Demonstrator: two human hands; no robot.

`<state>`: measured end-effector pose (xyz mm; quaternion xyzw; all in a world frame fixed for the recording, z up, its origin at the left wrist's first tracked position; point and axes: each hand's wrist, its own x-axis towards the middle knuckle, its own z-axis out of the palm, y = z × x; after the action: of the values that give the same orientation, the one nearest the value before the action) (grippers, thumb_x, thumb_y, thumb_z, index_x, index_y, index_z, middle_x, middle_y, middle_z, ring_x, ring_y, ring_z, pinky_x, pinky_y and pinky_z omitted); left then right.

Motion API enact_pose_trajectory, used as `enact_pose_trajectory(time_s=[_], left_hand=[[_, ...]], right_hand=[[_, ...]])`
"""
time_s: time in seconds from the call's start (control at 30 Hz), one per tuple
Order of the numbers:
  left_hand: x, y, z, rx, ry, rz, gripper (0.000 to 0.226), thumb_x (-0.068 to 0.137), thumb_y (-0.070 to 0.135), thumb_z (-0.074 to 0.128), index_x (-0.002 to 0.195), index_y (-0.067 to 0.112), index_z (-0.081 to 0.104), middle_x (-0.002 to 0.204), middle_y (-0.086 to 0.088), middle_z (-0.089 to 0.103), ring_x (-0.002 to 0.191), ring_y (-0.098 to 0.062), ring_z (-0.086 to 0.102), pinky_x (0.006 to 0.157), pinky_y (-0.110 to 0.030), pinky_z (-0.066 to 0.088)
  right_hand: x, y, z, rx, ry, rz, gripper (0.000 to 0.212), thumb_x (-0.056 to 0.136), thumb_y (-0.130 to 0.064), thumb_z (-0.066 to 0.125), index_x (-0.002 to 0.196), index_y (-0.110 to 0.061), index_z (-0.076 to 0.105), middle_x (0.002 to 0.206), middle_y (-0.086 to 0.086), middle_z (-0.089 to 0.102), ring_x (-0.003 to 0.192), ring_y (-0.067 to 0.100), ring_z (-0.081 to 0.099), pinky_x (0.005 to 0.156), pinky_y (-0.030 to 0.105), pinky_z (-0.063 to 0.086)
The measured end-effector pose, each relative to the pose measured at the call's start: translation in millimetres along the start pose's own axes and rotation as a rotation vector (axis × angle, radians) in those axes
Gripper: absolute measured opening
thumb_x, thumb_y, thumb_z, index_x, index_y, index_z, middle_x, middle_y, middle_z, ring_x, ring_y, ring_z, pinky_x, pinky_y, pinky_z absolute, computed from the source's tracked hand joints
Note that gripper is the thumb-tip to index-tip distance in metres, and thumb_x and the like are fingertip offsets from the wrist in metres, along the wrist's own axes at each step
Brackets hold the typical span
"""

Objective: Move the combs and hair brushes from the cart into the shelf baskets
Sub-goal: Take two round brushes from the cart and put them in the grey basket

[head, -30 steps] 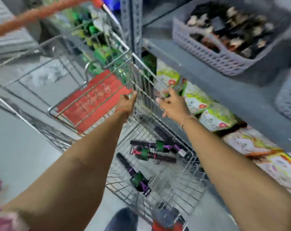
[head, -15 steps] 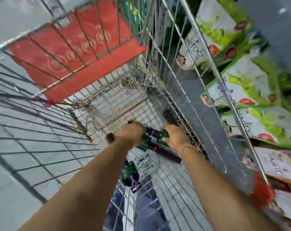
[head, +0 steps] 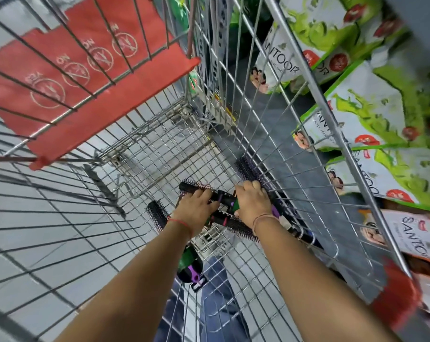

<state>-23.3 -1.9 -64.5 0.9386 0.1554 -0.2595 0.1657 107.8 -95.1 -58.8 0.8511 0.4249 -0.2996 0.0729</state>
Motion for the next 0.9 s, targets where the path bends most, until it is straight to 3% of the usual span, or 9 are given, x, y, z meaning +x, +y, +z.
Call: enact_pose_trajectory(time_s=[0.27, 0.43, 0.6, 0.67, 0.77, 0.9], left_hand=[[-5, 6, 6, 0.016, 0.015, -0.021, 0.048, 0.083, 0.006, 0.051, 0.129, 0.022, 0.046, 0.128, -0.009, 0.04, 0.116, -0.027, 0.042, 0.104, -0.041, 0.037], [-6, 9, 10, 0.0, 0.034, -0.019, 0.046, 0.084, 0.004, 0.049, 0.127, 0.019, 0.041, 0.13, -0.011, 0.048, 0.119, -0.029, 0.043, 0.105, -0.041, 0.035], [-7, 13, 8, -0.026, 0.004, -0.031, 0.046, 0.083, -0.001, 0.047, 0.125, 0.015, 0.039, 0.119, -0.01, 0.048, 0.106, -0.026, 0.048, 0.1, -0.037, 0.041], [-8, 14, 4, -0.046, -0.053, -0.051, 0.033, 0.087, 0.006, 0.05, 0.12, 0.01, 0.051, 0.116, -0.009, 0.048, 0.103, -0.025, 0.05, 0.091, -0.036, 0.046], [-10, 13, -7, -0.074, -0.109, -0.122, 0.024, 0.089, 0.014, 0.053, 0.112, 0.013, 0.058, 0.113, -0.007, 0.052, 0.101, -0.024, 0.054, 0.088, -0.035, 0.049], [-14, 4, -40, 0.073, -0.058, -0.084, 0.022, 0.091, 0.009, 0.047, 0.108, 0.015, 0.059, 0.105, -0.005, 0.062, 0.101, -0.025, 0.056, 0.094, -0.035, 0.046]], right_hand=[[-6, 1, -5, 0.161, 0.094, 0.078, 0.039, 0.071, -0.016, 0.074, 0.104, -0.011, 0.054, 0.108, 0.007, 0.06, 0.103, 0.024, 0.048, 0.093, 0.038, 0.043], [-12, -2, -7, 0.37, 0.157, 0.157, 0.031, 0.072, -0.016, 0.074, 0.09, -0.012, 0.048, 0.08, 0.01, 0.065, 0.075, 0.029, 0.061, 0.068, 0.035, 0.047], [-13, -2, -12, 0.423, 0.198, 0.096, 0.044, 0.071, -0.026, 0.076, 0.095, -0.011, 0.043, 0.076, 0.01, 0.068, 0.062, 0.025, 0.061, 0.059, 0.038, 0.056], [-15, -3, -15, 0.426, 0.213, 0.087, 0.044, 0.072, -0.029, 0.074, 0.095, -0.011, 0.041, 0.066, 0.004, 0.061, 0.056, 0.022, 0.058, 0.053, 0.035, 0.052], [-21, -6, -22, 0.437, 0.271, 0.097, 0.043, 0.073, -0.032, 0.072, 0.096, -0.013, 0.041, 0.052, -0.01, 0.04, 0.043, 0.006, 0.038, 0.049, 0.026, 0.038], [-34, -6, -39, 0.455, 0.35, 0.113, 0.037, 0.076, -0.031, 0.07, 0.096, -0.015, 0.044, 0.058, -0.007, 0.049, 0.05, 0.012, 0.046, 0.045, 0.017, 0.03]])
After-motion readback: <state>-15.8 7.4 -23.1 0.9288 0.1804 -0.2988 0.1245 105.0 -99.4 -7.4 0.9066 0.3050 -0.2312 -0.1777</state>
